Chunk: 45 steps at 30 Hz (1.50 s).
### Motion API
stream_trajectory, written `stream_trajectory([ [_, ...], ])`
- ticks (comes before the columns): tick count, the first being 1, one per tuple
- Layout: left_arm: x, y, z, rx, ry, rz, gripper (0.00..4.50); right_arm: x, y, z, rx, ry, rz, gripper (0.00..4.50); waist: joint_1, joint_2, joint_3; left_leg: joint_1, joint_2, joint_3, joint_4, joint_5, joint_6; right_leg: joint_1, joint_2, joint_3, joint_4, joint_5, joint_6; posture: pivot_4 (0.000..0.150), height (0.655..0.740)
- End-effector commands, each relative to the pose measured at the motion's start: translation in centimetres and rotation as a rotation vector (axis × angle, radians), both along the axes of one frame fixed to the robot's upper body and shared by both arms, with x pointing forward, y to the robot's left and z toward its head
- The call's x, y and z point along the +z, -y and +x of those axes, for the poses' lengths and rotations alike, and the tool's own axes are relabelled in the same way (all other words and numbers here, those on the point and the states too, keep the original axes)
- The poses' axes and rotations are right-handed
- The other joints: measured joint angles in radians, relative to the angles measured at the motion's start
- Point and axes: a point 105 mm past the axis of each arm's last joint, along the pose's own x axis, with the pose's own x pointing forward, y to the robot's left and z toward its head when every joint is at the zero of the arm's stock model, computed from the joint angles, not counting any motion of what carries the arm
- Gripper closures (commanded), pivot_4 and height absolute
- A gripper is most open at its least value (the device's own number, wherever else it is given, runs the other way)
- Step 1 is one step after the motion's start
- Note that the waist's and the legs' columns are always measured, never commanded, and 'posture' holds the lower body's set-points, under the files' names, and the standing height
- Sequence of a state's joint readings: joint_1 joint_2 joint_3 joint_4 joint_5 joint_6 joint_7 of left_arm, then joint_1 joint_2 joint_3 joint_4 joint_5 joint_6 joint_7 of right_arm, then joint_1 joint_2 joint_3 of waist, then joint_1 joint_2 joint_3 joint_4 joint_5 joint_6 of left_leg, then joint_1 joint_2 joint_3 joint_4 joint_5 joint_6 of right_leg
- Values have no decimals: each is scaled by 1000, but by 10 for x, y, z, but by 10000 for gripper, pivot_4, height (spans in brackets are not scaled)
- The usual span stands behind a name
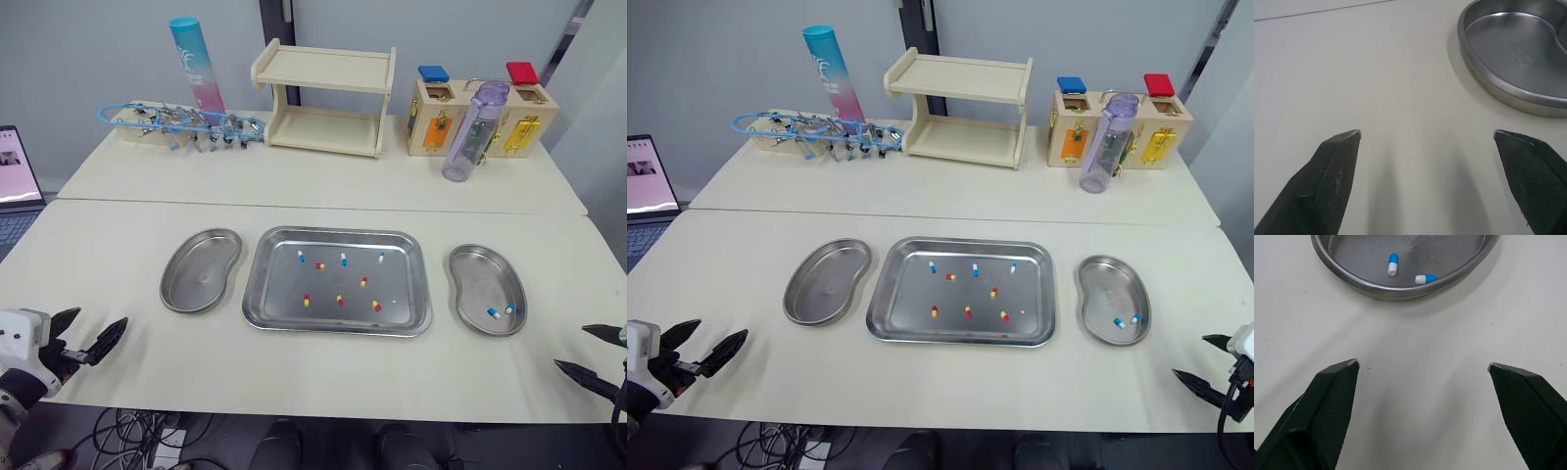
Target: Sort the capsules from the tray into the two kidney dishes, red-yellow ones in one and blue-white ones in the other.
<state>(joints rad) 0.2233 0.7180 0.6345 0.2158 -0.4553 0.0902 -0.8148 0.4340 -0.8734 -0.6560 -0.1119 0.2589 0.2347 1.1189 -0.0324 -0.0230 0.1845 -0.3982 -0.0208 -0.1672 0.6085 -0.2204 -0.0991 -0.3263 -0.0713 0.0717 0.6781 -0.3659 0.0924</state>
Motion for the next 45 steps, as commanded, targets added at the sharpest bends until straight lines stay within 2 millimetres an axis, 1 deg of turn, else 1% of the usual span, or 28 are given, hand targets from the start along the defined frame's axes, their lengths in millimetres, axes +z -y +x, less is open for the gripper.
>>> stream_trajectory([
  [1, 6, -1, 1, -7, 20, 25, 0, 15, 10, 2, -9, 45, -30, 258, 0, 0, 0, 0, 0, 0, 0, 0, 0, 0, 0, 0, 0, 0, 0, 1500, 7400],
  [5, 5, 1, 0, -16, 15, 27, 0, 17, 15, 0, -11, 32, -52, 258, 0, 0, 0, 0, 0, 0, 0, 0, 0, 0, 0, 0, 0, 0, 0, 1500, 7400],
  [9, 3, 4, -5, -32, -6, 25, 0, 14, 26, 3, -18, 40, -147, 258, -1, 0, 0, 0, 0, 0, 0, 0, 0, 0, 0, 0, 0, 0, 0, 1500, 7400],
  [13, 3, 8, -6, -62, -23, 3, 0, 13, 29, 3, -13, 22, -131, 258, -1, 0, 0, 0, 0, 0, 0, 0, 0, 0, 0, 0, 0, 0, 0, 1500, 7400],
  [16, 4, 15, -12, -109, -40, 13, 0, 11, 32, -1, -7, -17, -131, 258, 0, 0, 0, 0, 0, 0, 0, 0, 0, 0, 0, 0, 0, 0, 0, 1500, 7400],
  [19, 4, 43, -21, -252, -64, 18, 0, 11, 39, -1, -14, -23, -158, 258, -1, 0, 0, 0, 0, 0, 0, 0, 0, 0, 0, 0, 0, 0, 0, 1500, 7400],
  [21, 5, 72, -24, -367, -76, -15, 0, 16, 39, 3, -12, -17, -157, 258, -1, 0, 0, 0, 0, 1, 0, 0, 0, 0, 0, 0, 0, 0, 0, 1500, 7400],
  [23, 5, 106, -29, -502, -101, -68, 0, 20, 42, 5, -18, -13, -160, 258, 0, 1, 0, 0, 0, 1, 0, 0, 0, 0, 0, 1, 0, 0, 0, 1500, 7400],
  [25, 3, 132, -31, -572, -111, -126, 0, 20, 46, 3, -19, -50, -179, 258, 0, 2, -1, 0, 0, 1, 1, 0, 0, 1, 0, 1, 0, 0, 0, 1500, 7400],
  [27, 3, 153, -31, -640, -113, -137, 0, 21, 49, -2, -12, -81, -190, 258, 0, 2, -1, 0, 0, 1, 0, 0, 0, 1, 0, 1, 0, 0, 0, 1500, 7400],
  [30, 3, 175, -24, -677, -75, -156, 0, 27, 50, -4, -11, -83, -173, 258, 1, 2, -1, 0, 0, 1, 0, 0, 0, 1, 0, 0, -1, 0, 0, 1500, 7400],
  [33, 2, 186, -12, -665, -16, -157, 0, 44, 45, 4, -22, -29, -127, 258, 1, 2, -1, 0, 0, 1, 1, 0, 0, 2, 0, 0, -2, 0, 0, 1500, 7400],
  [35, -1, 190, -7, -661, 6, -162, 0, 61, 33, 14, 4, 22, -97, 258, -3, 2, -1, 1, 0, 1, 1, 0, 0, 3, 0, 0, -2, 0, 0, 1500, 7400],
  [36, -2, 192, -6, -658, 18, -161, 0, 69, 22, 19, 33, 42, -80, 258, -6, 3, -1, 2, 0, 1, 1, 0, 0, 3, 0, 0, -2, 0, 0, 1500, 7400],
  [37, -2, 194, -5, -658, 27, -163, 0, 76, 7, 26, 77, 57, -60, 258, -10, 3, -1, 2, 0, 1, 1, 0, 0, 4, 0, 0, -2, 0, 0, 1500, 7400],
  [39, -2, 196, -3, -651, 46, -164, 0, 81, -26, 36, 193, 55, -57, 258, -18, 3, -1, 2, 0, 1, 1, 0, 0, 4, 0, 0, -2, 0, 0, 1500, 7400],
  [41, -2, 197, -2, -647, 51, -168, 0, 87, -60, 49, 276, 100, -33, 258, -19, 3, -1, 3, 0, 1, 1, 0, 0, 4, 0, 0, -2, 0, 0, 1500, 7400],
  [42, -4, 197, -3, -645, 48, -171, 0, 89, -85, 54, 343, 119, -9, 258, -19, 2, -1, 3, 1, 1, 1, 0, 0, 4, 1, 0, -2, 0, 0, 1500, 7400],
  [45, -7, 194, -4, -641, 46, -172, 0, 90, -132, 62, 435, 134, 56, 258, -13, 2, -1, 1, 0, 0, 1, 0, 0, 4, 0, 0, -3, 0, 0, 1500, 7400],
])
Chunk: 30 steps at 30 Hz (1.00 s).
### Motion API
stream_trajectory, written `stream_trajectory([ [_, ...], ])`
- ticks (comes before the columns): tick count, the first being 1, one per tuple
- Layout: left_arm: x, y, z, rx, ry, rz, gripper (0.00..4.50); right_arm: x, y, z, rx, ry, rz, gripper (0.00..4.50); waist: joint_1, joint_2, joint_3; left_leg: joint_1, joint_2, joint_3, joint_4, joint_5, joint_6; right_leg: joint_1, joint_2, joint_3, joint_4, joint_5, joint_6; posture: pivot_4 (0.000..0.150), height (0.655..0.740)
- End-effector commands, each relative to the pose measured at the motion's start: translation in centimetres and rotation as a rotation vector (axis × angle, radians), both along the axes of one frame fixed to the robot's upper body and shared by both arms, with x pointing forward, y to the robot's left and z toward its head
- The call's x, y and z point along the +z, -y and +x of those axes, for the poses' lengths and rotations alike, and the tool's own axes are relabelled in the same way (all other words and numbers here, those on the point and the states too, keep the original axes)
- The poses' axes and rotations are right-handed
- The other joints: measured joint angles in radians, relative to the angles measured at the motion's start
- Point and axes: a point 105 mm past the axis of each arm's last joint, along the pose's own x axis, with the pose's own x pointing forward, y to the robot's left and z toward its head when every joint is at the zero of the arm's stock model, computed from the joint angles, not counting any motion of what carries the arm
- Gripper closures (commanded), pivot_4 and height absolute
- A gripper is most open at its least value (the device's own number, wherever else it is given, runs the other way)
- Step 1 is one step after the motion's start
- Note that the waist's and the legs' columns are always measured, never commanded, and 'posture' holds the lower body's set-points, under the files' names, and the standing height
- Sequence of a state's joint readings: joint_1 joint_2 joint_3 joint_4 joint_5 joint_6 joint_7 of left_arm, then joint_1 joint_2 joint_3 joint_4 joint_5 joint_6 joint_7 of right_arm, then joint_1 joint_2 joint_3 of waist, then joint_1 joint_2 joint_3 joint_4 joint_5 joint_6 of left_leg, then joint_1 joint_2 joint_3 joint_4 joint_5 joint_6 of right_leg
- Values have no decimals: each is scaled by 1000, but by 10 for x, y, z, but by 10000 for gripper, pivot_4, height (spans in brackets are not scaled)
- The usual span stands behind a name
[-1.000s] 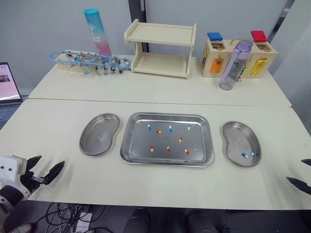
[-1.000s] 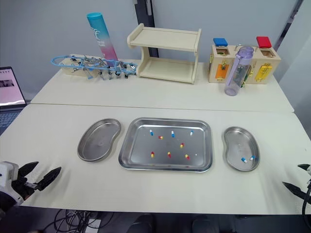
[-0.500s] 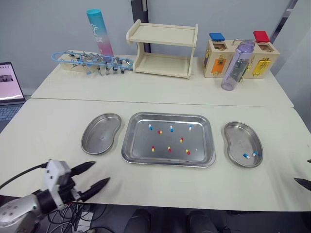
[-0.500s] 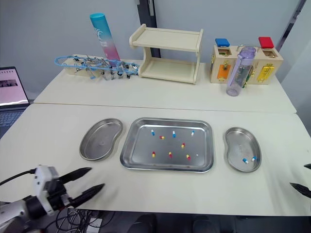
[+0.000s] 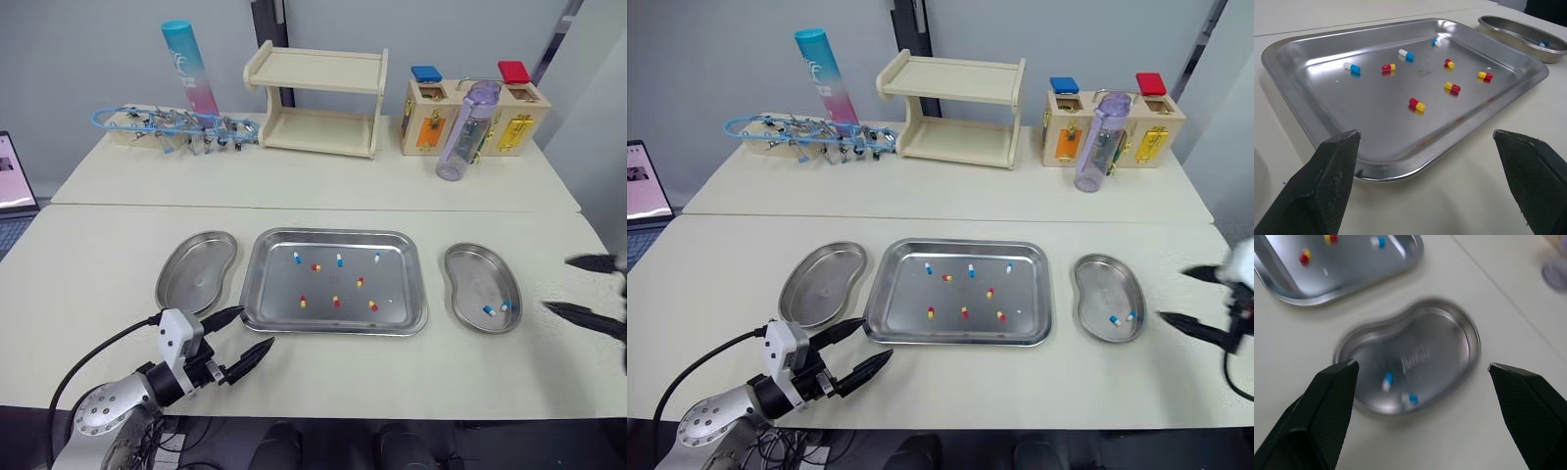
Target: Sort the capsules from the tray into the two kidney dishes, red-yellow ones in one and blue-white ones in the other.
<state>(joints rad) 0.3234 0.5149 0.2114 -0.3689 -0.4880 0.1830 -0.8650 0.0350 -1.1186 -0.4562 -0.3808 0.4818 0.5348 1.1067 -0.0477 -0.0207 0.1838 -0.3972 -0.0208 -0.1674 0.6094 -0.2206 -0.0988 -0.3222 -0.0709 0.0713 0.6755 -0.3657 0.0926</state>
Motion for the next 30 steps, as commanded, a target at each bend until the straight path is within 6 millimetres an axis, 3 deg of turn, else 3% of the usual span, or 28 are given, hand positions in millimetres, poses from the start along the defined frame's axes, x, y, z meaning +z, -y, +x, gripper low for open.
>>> stream_trajectory([
  [1, 1, -4, -1, 7, 21, 2, 0, -2, -46, 5, 70, -17, 67, 258, 7, 0, 0, 0, 0, -1, 0, 0, 0, 0, 0, 0, 0, 0, 0, 1500, 7400],
  [5, -2, -6, -1, 12, 30, 5, 0, -14, -86, 11, 106, -60, 104, 258, 25, -1, 0, -3, -1, -2, 0, 0, 0, -1, 0, -1, -2, 0, 0, 1500, 7400],
  [7, -2, -5, -1, 10, 39, 5, 0, -29, -129, 18, 174, -54, 169, 258, 21, -2, 0, -2, -1, -3, -1, 0, 0, -1, 0, -2, -2, 0, 0, 1500, 7400],
  [9, -2, -4, 0, 12, 44, 3, 0, -36, -153, 24, 184, -39, 201, 258, 16, -2, 0, -2, 0, -3, 0, 0, 0, -2, 0, -2, -1, 0, 0, 1500, 7400],
  [11, -1, -2, 2, 18, 48, 3, 0, -47, -171, 25, 191, -32, 194, 6354, 15, -2, 0, -3, 0, -3, -1, 0, 0, -4, 0, -2, 1, 0, 0, 1500, 7400],
  [14, 1, 1, 5, 23, 61, -3, 0, -51, -188, 34, 161, 4, 194, 16208, 18, -2, 0, -4, -1, -3, 0, 0, 0, -6, 0, -1, 2, 0, 0, 1500, 7400],
  [25, 4, 9, 9, 24, 86, -8, 0, -66, -242, 83, -60, -3, 233, 16208, 8, -2, 0, -2, 0, -3, -1, 0, 0, -13, 1, -1, 5, 0, 0, 1500, 7400],
  [30, 8, 11, 12, 25, 100, -9, 0, -70, -260, 94, -73, -15, 234, 16208, 4, -2, 0, -3, 0, -3, -1, 0, 0, -13, 1, -1, 5, 0, 0, 1500, 7400],
])
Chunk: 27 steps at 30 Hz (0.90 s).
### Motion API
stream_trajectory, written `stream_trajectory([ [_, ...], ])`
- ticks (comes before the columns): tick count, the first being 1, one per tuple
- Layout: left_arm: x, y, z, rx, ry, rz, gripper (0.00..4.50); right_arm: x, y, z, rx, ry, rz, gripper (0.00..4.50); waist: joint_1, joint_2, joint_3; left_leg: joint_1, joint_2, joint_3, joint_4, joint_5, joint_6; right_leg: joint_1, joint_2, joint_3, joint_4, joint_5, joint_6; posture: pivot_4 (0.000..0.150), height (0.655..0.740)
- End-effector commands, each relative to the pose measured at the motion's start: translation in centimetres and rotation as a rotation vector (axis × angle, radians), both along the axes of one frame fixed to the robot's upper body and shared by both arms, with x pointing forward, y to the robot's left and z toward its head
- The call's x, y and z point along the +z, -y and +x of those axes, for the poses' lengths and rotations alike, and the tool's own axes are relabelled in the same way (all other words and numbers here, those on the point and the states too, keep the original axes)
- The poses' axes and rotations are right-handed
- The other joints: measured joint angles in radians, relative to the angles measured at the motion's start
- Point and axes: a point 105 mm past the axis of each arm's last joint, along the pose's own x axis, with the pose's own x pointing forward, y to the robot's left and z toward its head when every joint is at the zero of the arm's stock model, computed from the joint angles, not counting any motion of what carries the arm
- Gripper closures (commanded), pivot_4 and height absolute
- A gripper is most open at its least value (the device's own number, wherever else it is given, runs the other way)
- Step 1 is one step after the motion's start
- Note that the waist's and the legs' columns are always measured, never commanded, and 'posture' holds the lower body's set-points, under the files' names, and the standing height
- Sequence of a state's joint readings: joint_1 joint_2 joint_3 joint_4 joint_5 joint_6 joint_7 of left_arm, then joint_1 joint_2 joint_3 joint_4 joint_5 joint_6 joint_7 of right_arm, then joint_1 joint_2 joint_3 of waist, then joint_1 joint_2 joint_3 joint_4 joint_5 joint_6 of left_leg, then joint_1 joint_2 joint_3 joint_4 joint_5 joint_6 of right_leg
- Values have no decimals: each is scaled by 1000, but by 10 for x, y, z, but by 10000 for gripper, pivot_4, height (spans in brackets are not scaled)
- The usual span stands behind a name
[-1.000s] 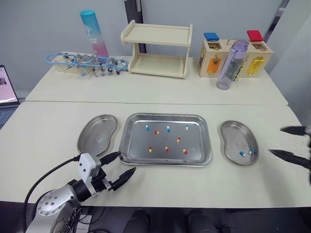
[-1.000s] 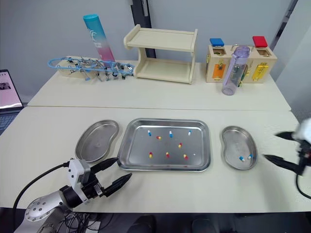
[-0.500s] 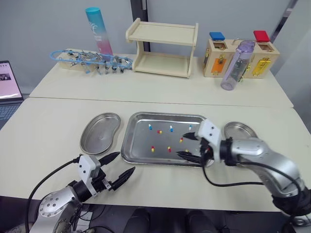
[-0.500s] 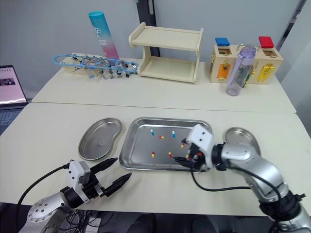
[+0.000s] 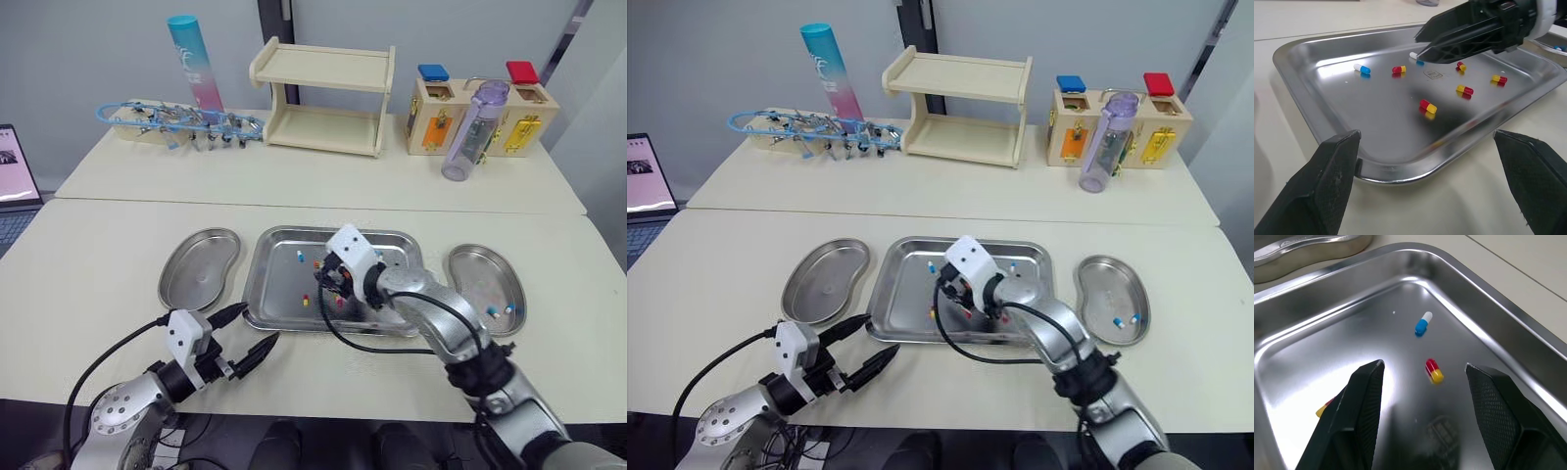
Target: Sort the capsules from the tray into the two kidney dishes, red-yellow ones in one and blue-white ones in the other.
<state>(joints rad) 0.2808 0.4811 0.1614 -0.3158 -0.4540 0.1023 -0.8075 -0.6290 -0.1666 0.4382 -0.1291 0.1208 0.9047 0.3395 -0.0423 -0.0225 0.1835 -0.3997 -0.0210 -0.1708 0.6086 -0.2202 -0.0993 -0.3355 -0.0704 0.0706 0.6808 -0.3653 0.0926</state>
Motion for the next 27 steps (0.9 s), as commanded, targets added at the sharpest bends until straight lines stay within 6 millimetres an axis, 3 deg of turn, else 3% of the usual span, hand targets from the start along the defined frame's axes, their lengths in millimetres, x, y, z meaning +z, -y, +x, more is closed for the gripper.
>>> stream_trajectory([
  [1, 11, 5, 0, -12, 44, 2, 0, 5, -11, 8, -4, 36, 2, 16208, -2, 0, 0, 0, 0, 0, 0, 0, 0, 0, 0, 0, 0, 0, 0, 1500, 7400],
  [9, 11, 4, 0, -9, 47, 12, 0, 2, -43, 23, 66, 95, -45, 16208, -20, 1, 0, 0, 0, 0, 0, 0, 0, -1, 0, 0, 1, 0, 0, 1500, 7400],
  [22, 13, 3, 2, -2, 51, 27, 0, -11, -57, 45, 69, 54, -70, 16208, -31, 1, 0, 0, 0, 0, 0, 0, 0, -1, 0, 0, 2, 0, 0, 1500, 7400],
  [27, 13, 5, -1, 2, 49, 25, 0, -18, -59, 43, 87, 15, -71, 27685, -35, 1, 0, 1, 0, 0, 0, 0, 0, -1, 1, 0, 2, 0, 0, 1500, 7400],
])
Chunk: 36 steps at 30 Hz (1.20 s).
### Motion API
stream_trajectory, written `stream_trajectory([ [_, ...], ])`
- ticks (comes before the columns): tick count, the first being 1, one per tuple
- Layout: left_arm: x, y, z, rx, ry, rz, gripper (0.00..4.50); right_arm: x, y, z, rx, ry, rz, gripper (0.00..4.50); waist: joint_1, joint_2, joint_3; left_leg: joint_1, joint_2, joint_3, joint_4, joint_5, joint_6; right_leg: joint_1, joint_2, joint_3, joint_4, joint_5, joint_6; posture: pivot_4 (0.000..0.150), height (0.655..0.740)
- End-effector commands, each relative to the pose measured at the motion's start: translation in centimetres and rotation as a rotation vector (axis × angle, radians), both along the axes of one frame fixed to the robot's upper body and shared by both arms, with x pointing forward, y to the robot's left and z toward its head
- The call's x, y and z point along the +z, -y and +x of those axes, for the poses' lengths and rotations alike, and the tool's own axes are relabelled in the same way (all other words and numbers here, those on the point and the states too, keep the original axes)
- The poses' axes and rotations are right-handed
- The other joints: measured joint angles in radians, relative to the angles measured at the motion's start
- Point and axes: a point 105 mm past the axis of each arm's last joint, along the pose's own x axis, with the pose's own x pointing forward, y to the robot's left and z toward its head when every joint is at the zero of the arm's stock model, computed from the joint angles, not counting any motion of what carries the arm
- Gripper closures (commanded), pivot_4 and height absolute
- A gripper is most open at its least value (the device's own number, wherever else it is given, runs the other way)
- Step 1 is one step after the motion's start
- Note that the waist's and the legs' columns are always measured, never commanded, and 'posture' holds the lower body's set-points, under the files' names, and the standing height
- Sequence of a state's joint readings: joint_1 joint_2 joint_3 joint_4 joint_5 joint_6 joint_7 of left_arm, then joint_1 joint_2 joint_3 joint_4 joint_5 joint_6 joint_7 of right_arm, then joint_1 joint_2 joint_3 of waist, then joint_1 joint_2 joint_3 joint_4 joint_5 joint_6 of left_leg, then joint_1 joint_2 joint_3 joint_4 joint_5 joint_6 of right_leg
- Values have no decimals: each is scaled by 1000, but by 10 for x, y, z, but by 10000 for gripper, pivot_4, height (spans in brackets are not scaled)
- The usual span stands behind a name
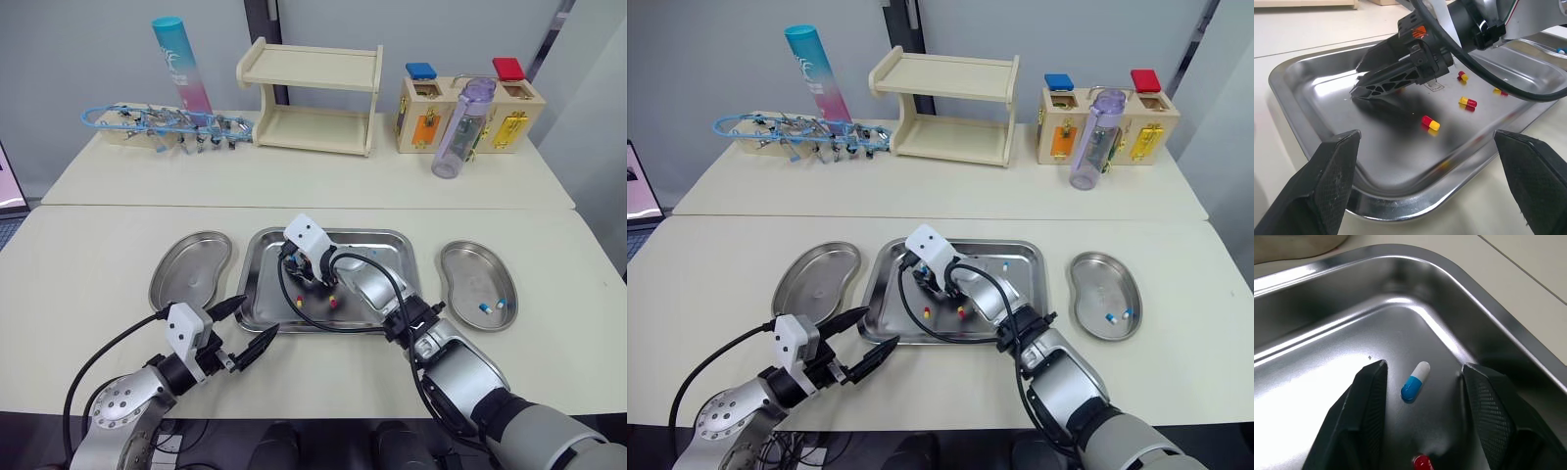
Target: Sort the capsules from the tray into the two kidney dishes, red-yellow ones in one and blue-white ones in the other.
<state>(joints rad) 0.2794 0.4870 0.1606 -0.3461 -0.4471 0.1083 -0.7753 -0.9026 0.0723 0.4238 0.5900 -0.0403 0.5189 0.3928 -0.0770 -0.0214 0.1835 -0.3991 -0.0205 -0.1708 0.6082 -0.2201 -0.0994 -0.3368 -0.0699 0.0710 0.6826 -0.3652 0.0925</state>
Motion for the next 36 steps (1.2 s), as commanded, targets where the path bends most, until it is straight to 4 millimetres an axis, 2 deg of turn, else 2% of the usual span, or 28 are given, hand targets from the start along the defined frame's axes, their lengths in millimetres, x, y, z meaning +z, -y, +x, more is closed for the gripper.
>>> stream_trajectory([
  [1, 8, 4, -2, -12, 26, 10, 0, 1, -3, -1, 21, -4, -4, 29965, -1, 0, 0, 0, 0, 0, 0, 0, 0, 0, 0, 0, 0, 0, 0, 1500, 7400],
  [6, 8, 2, -4, -3, 22, 13, 0, 5, -15, -13, 116, 11, 16, 44814, -5, 0, 0, 0, 0, 0, 0, 0, 0, 0, 0, 0, 0, 0, 0, 1500, 7400],
  [11, 9, -5, -4, -8, 17, 33, 0, 23, -14, -14, 154, 85, 47, 44814, -6, 1, 0, 0, 0, 0, 0, 0, 0, 0, 0, 0, 0, 0, 0, 1500, 7400],
  [17, 9, 10, -15, -258, -12, 78, 0, 42, 18, -37, 256, 153, 60, 44814, 4, 1, 0, -1, 0, 0, 0, 0, 0, 0, 0, 0, -1, 0, 0, 1500, 7400],
  [19, 14, 19, -20, -375, -8, 96, 0, 51, 46, -50, 263, 154, 68, 44814, 5, 1, 0, -1, 0, 0, 0, 0, 0, 0, 0, 0, -1, 0, 0, 1500, 7400],
  [23, 17, 27, -29, -486, 2, 112, 0, 58, 75, -68, 255, 140, 64, 44814, 12, 1, 1, -2, 0, 0, 0, 0, 0, 1, 0, 0, -2, 0, 0, 1500, 7400],
  [24, 20, 34, -33, -532, 6, 96, 0, 59, 96, -74, 220, 123, 67, 44814, 10, 1, 1, -1, 0, 1, 0, 0, 0, 1, 0, 1, -1, 0, 0, 1500, 7400],
  [26, 26, 43, -38, -587, 13, 68, 0, 60, 126, -84, 162, 102, 59, 44814, 19, 1, 1, -2, 0, 1, -1, 0, 0, 3, 0, 0, -2, 0, 0, 1500, 7400],
  [28, 30, 54, -38, -631, 27, 34, 0, 60, 174, -94, 34, 47, 59, 44814, 31, 2, 1, -3, 0, 1, -1, 0, 0, 4, -1, 0, -3, 0, 0, 1500, 7400],
  [30, 32, 60, -35, -646, 35, 12, 0, 58, 207, -103, -52, -4, 51, 44814, 51, 2, 1, -5, -2, 1, 0, 0, 0, 4, -2, 0, -4, 0, 0, 1500, 7400],
  [33, 37, 68, -31, -664, 56, -17, 0, 57, 245, -113, -134, -22, -28, 44814, 46, 2, 1, -5, -1, 1, 1, 0, 1, 4, -2, 0, -3, 0, 0, 1500, 7400],
  [36, 43, 76, -31, -700, 73, -40, 0, 53, 270, -119, -207, -53, -81, 44814, 36, 2, 1, -3, 0, 3, 0, 0, 1, 5, -1, 0, -2, 0, 0, 1500, 7400],
])
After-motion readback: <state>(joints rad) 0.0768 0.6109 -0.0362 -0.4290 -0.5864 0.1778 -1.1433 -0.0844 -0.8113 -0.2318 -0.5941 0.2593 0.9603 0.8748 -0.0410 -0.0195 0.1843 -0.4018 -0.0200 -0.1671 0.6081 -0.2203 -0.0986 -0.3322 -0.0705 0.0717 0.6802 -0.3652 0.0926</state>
